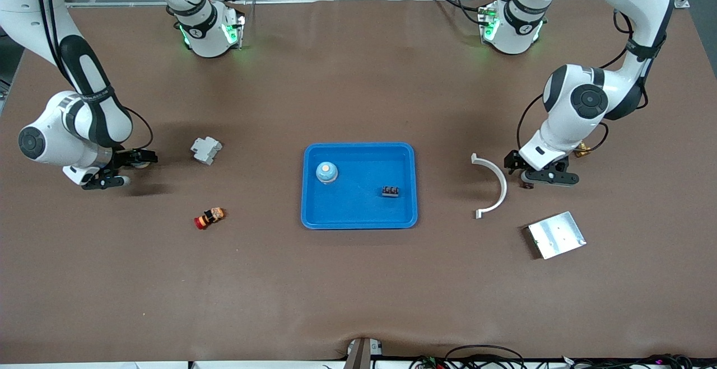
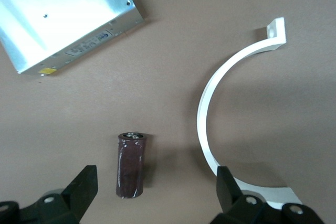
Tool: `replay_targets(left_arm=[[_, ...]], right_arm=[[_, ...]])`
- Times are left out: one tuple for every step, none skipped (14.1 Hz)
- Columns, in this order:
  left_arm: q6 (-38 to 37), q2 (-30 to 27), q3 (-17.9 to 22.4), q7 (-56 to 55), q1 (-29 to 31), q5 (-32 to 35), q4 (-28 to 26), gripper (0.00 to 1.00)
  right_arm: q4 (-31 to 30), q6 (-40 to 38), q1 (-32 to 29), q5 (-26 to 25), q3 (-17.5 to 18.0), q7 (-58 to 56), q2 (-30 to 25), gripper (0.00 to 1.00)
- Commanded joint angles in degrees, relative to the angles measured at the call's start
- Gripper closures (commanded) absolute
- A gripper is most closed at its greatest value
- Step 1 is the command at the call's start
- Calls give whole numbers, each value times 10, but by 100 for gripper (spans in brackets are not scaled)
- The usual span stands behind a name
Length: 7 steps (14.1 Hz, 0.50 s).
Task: Place electrolytic capacitor and blue bell in tray
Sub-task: 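Grasp another bell with the right gripper while the left gripper grasps a capacitor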
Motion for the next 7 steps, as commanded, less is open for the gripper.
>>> replay_targets(left_arm=[[51, 29, -5, 15, 34, 33, -10, 0], [65, 40, -5, 14, 41, 50, -10, 0], [75, 50, -5, 15, 52, 58, -9, 0], [80, 54, -5, 15, 54, 65, -8, 0], [80, 54, -5, 15, 56, 69, -8, 0], [80, 54, -5, 15, 58, 69, -8, 0], [80, 54, -5, 15, 58, 70, -8, 0]], right_arm=[[-4, -1, 0, -8, -2, -7, 2, 0], [-4, -6, 0, -11, -3, -7, 2, 0], [-3, -10, 0, -17, -3, -7, 1, 0], [-3, -10, -1, -20, -3, -9, 1, 0], [-3, -14, -2, -22, -3, -14, 1, 0], [-2, -16, -3, -22, -3, -21, 1, 0], [-2, -16, -4, -22, -3, -24, 1, 3]])
